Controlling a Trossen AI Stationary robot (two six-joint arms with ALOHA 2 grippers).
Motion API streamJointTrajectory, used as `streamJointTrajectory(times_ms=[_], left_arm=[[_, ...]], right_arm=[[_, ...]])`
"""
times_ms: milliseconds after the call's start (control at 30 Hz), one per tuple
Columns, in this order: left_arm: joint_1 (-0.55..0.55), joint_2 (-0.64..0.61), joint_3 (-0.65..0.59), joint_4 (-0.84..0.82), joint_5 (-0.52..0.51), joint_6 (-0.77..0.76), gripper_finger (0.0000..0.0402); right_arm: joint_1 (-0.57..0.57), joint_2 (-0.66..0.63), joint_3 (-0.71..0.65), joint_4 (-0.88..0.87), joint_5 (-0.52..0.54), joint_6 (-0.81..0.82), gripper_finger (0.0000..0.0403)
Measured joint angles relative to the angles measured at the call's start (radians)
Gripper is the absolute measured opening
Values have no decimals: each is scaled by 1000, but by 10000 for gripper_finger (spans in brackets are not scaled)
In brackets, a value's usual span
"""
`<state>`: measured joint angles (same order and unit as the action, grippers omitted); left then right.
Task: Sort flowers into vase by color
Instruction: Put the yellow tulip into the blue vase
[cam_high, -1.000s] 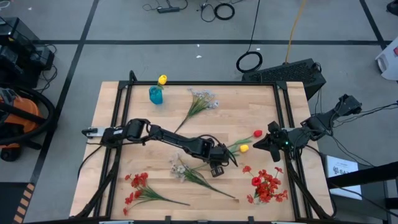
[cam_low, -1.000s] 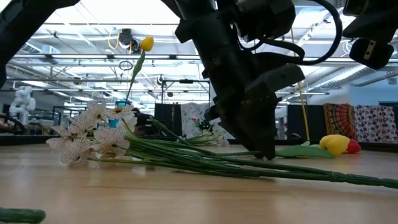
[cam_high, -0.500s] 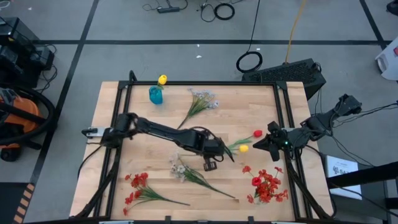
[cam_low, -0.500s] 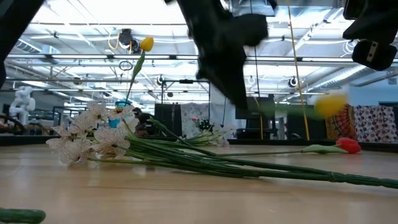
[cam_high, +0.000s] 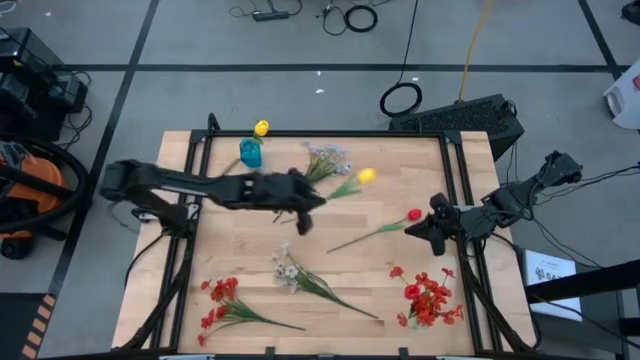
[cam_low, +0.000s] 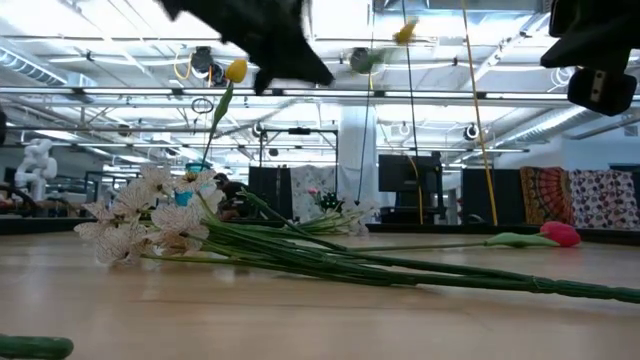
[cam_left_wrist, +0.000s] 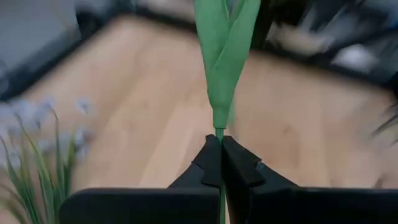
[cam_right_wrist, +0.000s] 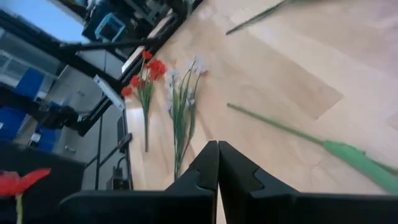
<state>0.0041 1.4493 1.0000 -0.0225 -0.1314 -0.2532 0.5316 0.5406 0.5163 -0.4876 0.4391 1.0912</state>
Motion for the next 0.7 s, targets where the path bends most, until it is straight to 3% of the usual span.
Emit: streamJointTrajectory(times_ms=[200,367,533,700], left_arm=[[78,-307,-342,369,19,18,0],[137,-471,-547,808,49,107,0],[165,-520,-569,1113,46,268,0],[195,-572,-500,1129,-91,403,0]], right_arm=[[0,1,0,3,76,5,0],[0,3,0,6,135,0,0],[0,3,0,2,162,-11,0],[0,4,0,-2,163,-43,0]])
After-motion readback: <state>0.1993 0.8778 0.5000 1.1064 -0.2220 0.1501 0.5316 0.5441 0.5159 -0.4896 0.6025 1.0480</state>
